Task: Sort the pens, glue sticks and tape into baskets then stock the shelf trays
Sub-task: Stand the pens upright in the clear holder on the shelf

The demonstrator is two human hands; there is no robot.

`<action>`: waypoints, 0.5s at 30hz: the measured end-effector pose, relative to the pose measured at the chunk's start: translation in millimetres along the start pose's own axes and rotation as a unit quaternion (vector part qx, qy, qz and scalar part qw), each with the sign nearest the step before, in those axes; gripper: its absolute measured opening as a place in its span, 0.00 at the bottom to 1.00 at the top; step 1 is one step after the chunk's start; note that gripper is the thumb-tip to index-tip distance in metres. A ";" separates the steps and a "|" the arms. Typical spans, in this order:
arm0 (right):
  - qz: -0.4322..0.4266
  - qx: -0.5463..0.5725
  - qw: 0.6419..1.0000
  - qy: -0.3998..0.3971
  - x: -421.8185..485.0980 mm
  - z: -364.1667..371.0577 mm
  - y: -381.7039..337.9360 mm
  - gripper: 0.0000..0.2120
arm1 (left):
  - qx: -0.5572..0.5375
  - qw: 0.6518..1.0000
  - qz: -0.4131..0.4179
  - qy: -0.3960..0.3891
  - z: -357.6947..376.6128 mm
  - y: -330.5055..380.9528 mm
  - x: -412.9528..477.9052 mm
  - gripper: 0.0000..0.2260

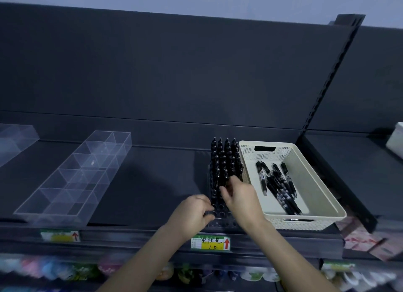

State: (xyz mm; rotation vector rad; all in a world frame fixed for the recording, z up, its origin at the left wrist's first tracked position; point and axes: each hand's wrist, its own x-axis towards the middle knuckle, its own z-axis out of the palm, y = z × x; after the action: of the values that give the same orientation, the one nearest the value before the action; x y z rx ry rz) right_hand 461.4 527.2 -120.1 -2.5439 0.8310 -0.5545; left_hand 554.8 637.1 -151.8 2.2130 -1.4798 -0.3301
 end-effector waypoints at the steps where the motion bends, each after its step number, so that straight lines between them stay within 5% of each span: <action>1: 0.006 0.002 1.000 0.002 0.3 1.7 -0.5 0.09 | 0.000 1.000 0.000 0.001 0.4 -0.5 0.1 0.15; 15: 0.041 0.042 0.998 0.026 -6.9 -3.8 2.3 0.15 | 0.027 0.999 0.023 0.004 -3.1 0.7 -1.2 0.15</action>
State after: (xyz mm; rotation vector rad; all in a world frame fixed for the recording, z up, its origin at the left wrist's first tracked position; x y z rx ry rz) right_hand 453.4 528.8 -119.7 -2.4163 0.9071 -0.6182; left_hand 555.2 638.7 -148.9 2.2158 -1.5500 -0.2684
